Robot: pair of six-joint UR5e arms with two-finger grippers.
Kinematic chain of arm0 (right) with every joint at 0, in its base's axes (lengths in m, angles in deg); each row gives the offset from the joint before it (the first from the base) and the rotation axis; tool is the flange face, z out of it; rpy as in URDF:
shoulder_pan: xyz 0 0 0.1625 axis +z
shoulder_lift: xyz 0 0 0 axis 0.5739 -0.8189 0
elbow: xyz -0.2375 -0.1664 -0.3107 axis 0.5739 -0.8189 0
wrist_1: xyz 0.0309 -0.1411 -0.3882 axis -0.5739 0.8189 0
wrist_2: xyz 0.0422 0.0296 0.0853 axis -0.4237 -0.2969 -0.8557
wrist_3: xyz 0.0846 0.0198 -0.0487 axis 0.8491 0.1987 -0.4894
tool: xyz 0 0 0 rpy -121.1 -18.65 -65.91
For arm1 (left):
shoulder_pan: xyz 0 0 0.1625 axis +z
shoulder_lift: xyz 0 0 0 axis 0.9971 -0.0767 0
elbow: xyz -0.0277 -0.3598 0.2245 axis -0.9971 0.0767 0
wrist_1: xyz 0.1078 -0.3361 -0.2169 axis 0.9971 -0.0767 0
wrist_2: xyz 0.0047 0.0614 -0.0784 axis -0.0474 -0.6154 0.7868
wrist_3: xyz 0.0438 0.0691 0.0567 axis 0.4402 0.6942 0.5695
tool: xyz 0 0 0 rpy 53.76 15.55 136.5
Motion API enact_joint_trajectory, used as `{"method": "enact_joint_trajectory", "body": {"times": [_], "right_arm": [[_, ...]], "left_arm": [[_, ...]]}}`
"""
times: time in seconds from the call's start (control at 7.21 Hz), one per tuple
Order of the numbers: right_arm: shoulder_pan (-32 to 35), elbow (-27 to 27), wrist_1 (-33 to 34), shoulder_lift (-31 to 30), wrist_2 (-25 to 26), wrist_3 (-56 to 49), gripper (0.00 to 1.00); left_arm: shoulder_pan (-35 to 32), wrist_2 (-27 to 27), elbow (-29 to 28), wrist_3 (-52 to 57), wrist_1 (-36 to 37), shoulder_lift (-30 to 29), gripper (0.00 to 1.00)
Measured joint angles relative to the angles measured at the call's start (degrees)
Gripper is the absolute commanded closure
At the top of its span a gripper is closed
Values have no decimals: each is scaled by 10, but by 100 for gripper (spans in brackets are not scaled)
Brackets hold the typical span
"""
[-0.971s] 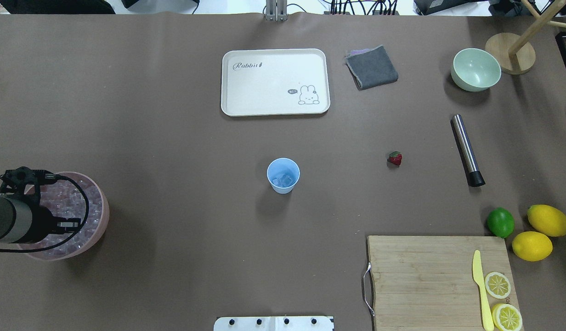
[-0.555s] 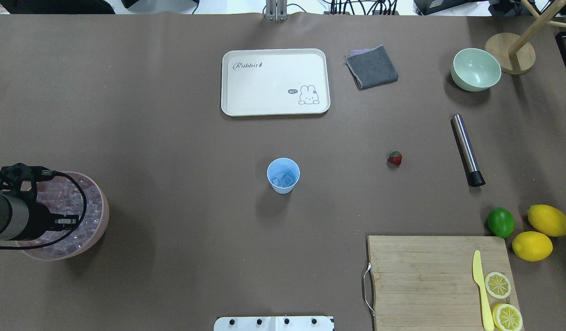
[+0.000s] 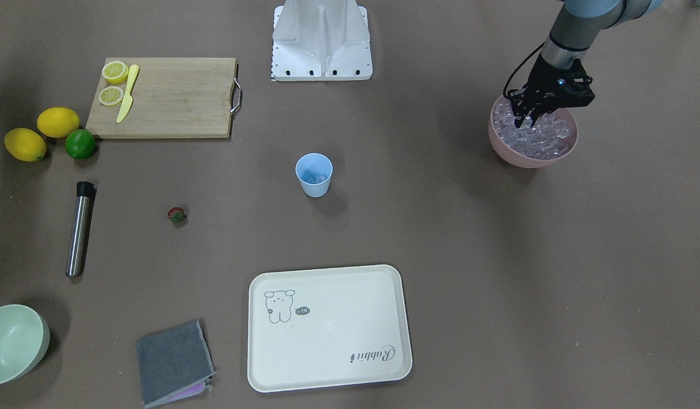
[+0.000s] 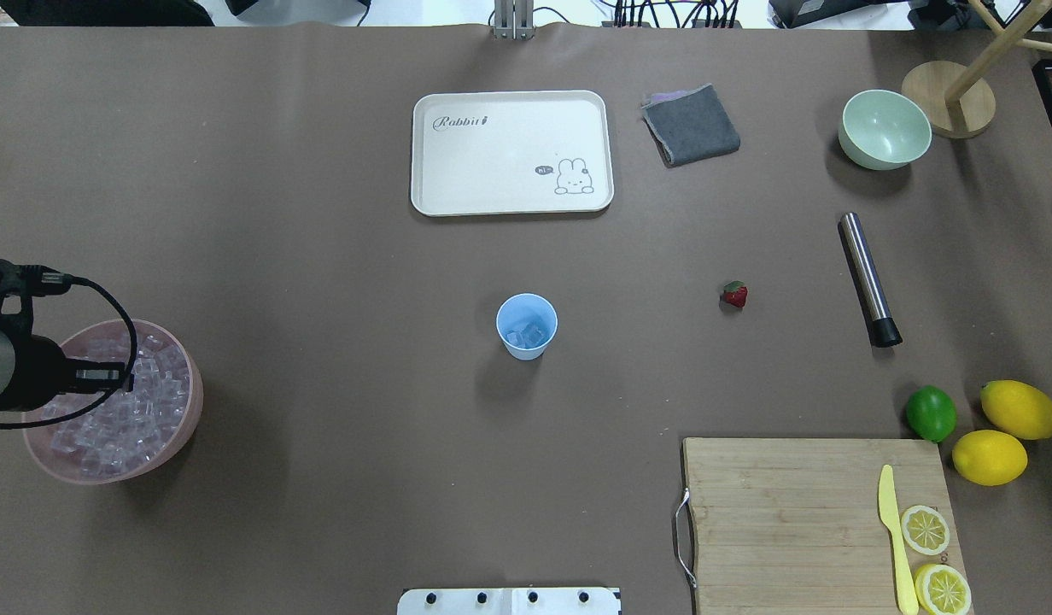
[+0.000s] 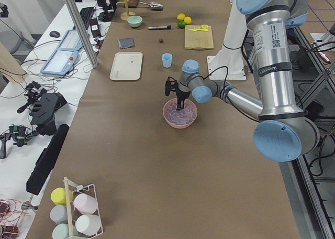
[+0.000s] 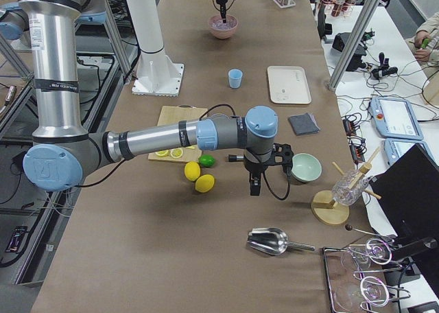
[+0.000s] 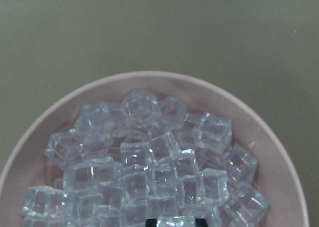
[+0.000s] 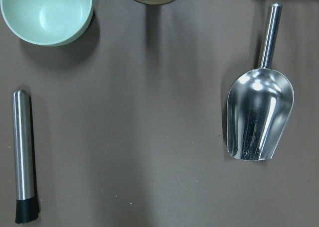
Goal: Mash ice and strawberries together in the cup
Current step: 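Lift the left gripper and carry the ice over the light-blue cup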
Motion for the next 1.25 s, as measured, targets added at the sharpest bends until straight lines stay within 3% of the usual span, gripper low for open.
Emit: {"method": "enact_joint_trajectory", "body": {"times": [0.28,0.69,0.97,1.25], "right_arm": [[0,1,0,0,-1,-1,0],[0,-1,0,5,-1,0,0],[0,-3,0,8,-3,0,0],[0,-3,-1,8,-3,0,0]], "left_arm": [[-24,1,-11,24,3,-97,100],[-17,-2,-66,-16,104,-334,100],[20,-27,-88,-42,140,-406,100],[79,-98,-141,-50,137,-467,100]]}}
